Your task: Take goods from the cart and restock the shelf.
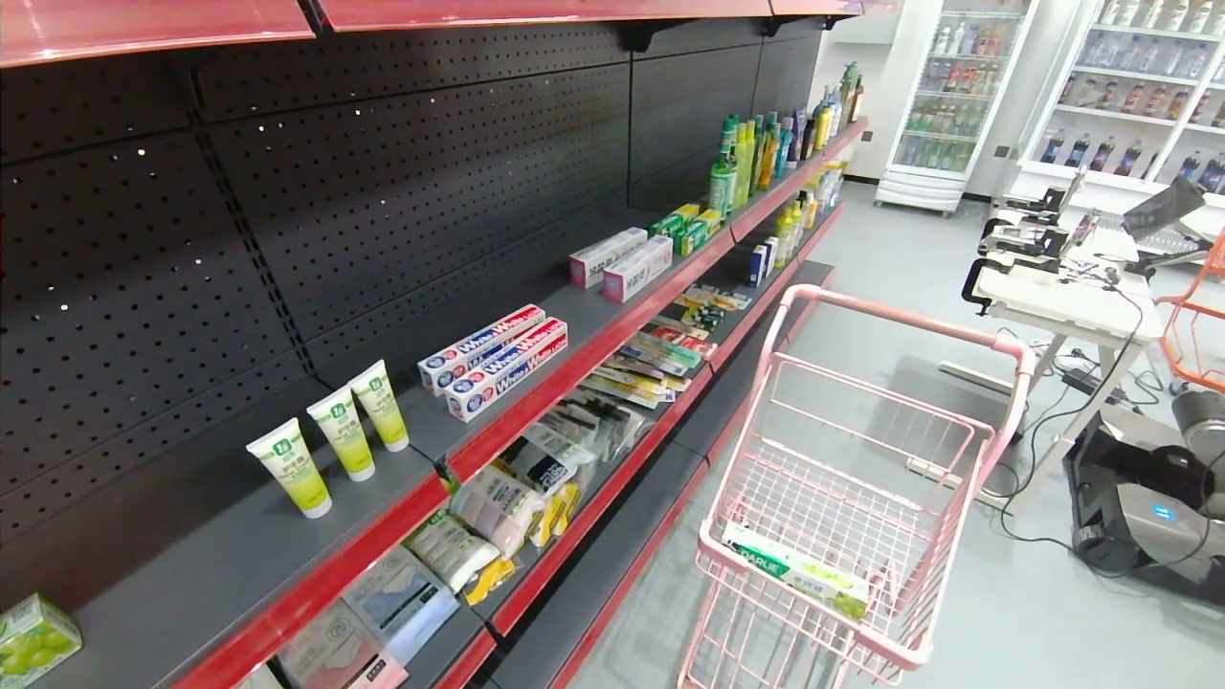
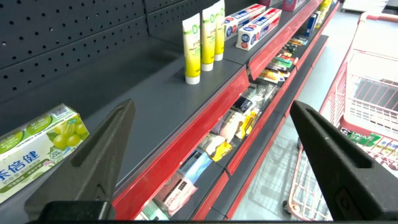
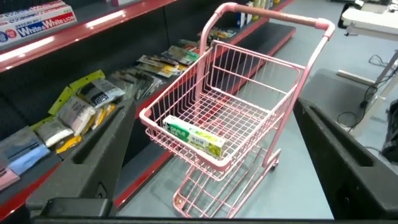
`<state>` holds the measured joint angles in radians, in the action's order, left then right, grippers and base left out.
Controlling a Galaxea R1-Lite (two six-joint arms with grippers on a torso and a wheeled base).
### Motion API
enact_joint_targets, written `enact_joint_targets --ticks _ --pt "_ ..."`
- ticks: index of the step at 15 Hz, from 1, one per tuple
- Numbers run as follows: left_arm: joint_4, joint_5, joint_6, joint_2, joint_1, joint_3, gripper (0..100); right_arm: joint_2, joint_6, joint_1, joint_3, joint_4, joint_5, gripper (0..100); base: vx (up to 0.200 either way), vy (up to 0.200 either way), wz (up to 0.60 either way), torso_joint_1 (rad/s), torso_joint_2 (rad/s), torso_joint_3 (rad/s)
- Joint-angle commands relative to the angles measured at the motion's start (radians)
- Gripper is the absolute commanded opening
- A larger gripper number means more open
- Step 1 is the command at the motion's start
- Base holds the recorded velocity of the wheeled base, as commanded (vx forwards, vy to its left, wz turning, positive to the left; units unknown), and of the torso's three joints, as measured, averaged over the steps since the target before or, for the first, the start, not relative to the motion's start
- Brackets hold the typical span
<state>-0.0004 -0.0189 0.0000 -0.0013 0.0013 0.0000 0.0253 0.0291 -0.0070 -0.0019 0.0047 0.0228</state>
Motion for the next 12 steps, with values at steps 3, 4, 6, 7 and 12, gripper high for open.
enact_joint_targets --ticks 3,4,6,7,12 --pt "-0.001 -0.001 0.000 0.001 0.000 0.000 100 0.613 0.233 -0.062 -0.540 0.037 -0.073 100 0.000 0.000 0.00 0.000 0.00 0.000" --pt "0.000 0.001 0.000 0.001 0.000 0.000 100 0.749 0.163 -0.059 -0.630 0.093 -0.040 100 0.000 0.000 0.00 0.000 0.00 0.000" --pt "0.000 0.001 -0.002 0.001 0.000 0.000 100 1.068 0.101 -0.117 -0.685 0.078 0.117 100 0.000 0.000 0.00 0.000 0.00 0.000" --pt "0.000 0.001 -0.002 0.001 0.000 0.000 100 1.237 0.006 -0.165 -0.693 -0.028 0.200 100 0.000 0.000 0.00 0.000 0.00 0.000" --pt "0.000 0.001 0.000 0.001 0.000 0.000 100 1.766 -0.522 -0.269 -0.682 -0.233 0.419 100 0.000 0.000 0.00 0.000 0.00 0.000"
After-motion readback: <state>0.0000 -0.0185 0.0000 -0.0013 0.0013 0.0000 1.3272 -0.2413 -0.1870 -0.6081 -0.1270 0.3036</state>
